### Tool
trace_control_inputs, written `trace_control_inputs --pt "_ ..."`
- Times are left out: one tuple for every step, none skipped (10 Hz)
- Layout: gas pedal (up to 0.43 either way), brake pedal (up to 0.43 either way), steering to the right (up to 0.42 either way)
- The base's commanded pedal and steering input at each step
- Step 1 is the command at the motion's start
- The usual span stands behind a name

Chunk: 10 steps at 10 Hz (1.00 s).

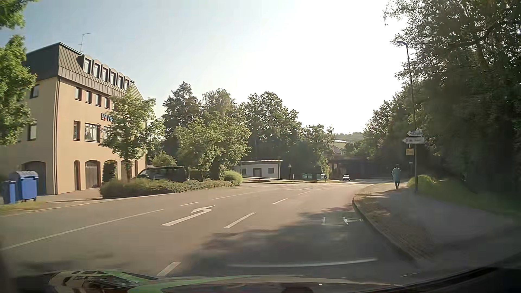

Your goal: Follow the waypoints while adhering to traffic rules and regulations

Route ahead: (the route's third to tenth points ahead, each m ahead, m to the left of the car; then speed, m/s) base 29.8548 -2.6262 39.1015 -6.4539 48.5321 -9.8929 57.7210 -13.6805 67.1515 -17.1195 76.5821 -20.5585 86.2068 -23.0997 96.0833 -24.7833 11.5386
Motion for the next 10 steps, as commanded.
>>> trace_control_inputs --pt "0.059 0.0 0.071" --pt "0.059 0.0 0.072" --pt "0.059 0.0 0.073" --pt "0.059 0.0 0.073" --pt "0.047 0.0 0.073" --pt "0.047 0.0 0.073" --pt "0.047 0.0 0.072" --pt "0.047 0.0 0.071" --pt "0.047 0.0 0.07" --pt "0.047 0.0 0.07"
